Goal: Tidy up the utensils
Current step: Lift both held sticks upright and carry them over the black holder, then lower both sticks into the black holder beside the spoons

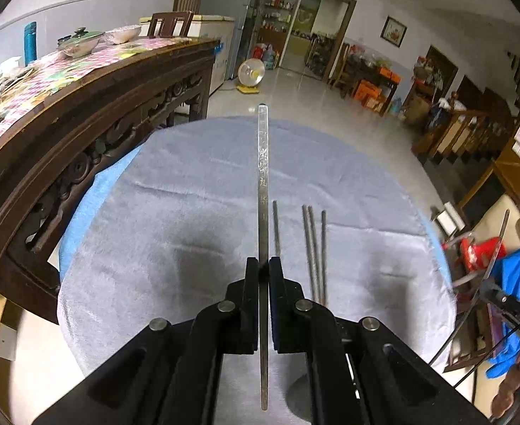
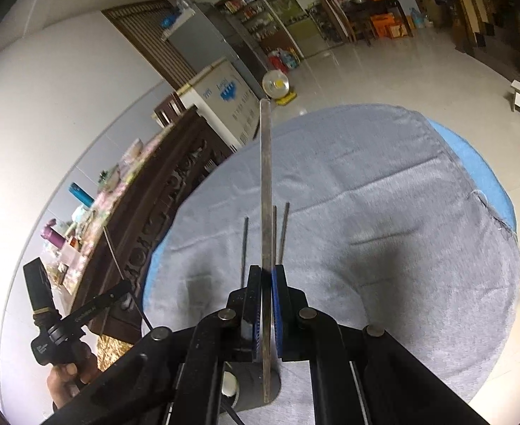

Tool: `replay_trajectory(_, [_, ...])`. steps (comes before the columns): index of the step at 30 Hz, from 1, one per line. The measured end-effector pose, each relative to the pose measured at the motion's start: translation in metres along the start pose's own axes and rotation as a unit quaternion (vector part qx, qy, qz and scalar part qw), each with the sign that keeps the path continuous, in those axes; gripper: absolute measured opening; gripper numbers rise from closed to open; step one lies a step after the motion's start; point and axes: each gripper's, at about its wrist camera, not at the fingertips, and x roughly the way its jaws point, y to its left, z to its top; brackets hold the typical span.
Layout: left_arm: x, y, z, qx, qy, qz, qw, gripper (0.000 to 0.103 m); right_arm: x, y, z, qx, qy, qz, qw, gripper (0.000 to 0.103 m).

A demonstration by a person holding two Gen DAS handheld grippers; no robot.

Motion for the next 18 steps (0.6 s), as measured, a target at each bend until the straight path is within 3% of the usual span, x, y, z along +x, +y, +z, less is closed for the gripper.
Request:
replay_trajectory(7, [-0.030, -0.008, 0.005, -0.017, -0.047, -0.026, 0.9984, 0.005, -0.021, 0.019, -0.002, -0.011, -0.036, 0.017, 0.999, 0.007])
replay_trajectory(18, [-0.039, -0.042, -0.009, 0.009, -0.070, -0.060, 0.9957, 0.005, -0.021, 0.061, -0.014, -0.047, -0.051, 0.047, 0.997, 0.007])
